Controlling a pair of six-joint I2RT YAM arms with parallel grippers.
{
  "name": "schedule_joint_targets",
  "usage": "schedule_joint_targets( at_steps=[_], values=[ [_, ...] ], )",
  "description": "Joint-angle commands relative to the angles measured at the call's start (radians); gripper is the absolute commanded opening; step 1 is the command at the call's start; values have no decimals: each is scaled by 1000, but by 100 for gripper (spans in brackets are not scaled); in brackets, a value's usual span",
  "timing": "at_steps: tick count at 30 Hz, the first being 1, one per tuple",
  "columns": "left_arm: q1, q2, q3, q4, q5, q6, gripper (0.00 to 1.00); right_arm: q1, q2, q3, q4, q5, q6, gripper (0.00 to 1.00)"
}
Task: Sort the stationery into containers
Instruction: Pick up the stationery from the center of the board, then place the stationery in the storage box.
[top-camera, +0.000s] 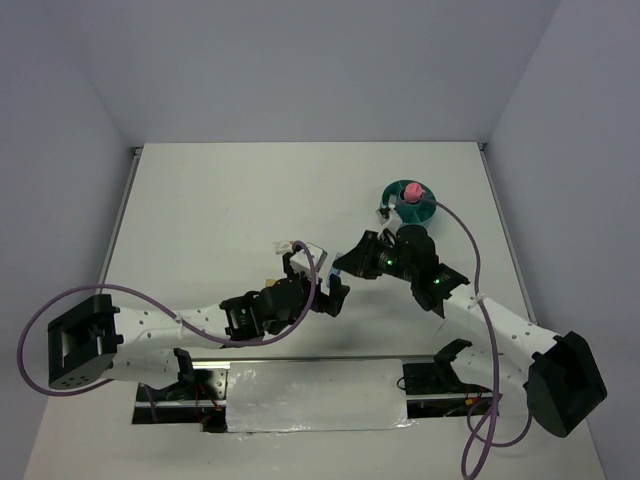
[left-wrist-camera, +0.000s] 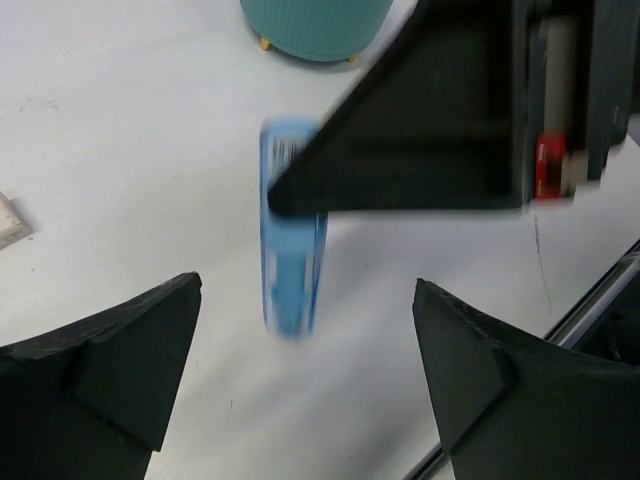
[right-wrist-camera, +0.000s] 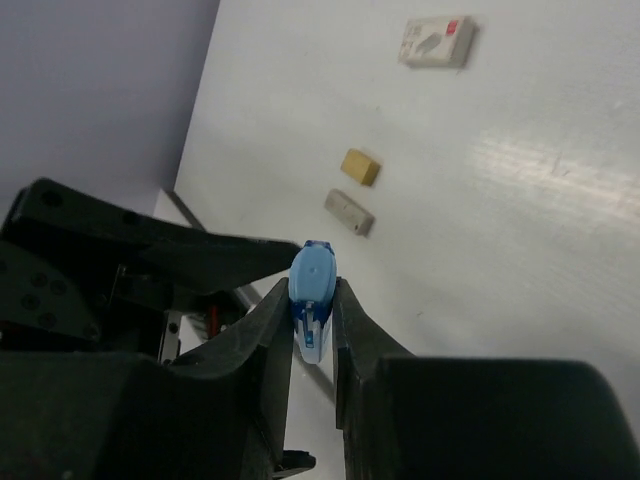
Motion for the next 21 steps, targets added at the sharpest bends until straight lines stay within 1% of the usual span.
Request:
schedule_joint_targets(
  at_steps=[1,2,3,4,5,6,7,8,11,12,14,15,17,21],
  values=[
    [-3,-39,36,-56,17,-10,99,-69,-34,106,-21,66,-118,0],
    [-3,-33,76,-166,15,-16,99,-130,-39,122,-50,75,-143,0],
    [-3,-28,97,-227,8,-28,99,-165,-40,161,-66,87,-201,0],
    [-3,-24,134,-346,-3,-57,99,-201,-36,185,-101,116,-230,0],
    [-3,-22,149,-402,-6,-71,99,-283,-25,208,-116,130,-261,0],
    [-3,-25,163,-451,-3,-88,99,-326,-13,256,-127,133,-307,0],
    [-5,-33,182,-507,18,-112,99,-371,24,280,-124,116,-325,0],
    [-5,-41,185,-579,34,-125,99,-453,47,302,-113,87,-342,0],
    [-3,-82,197,-697,67,-168,99,-543,162,409,-109,135,-375,1],
    [-6,-94,196,-723,66,-192,99,-574,233,476,-115,148,-378,1],
    [-8,-143,188,-774,72,-201,99,-623,303,567,-132,213,-373,0],
    [-13,-162,174,-780,80,-205,99,-650,359,584,-132,227,-358,0],
    [-14,-223,153,-780,118,-198,99,-684,407,621,-107,225,-297,0],
    [-20,-314,88,-771,144,-191,99,-717,518,708,-84,230,-295,0]
  ],
)
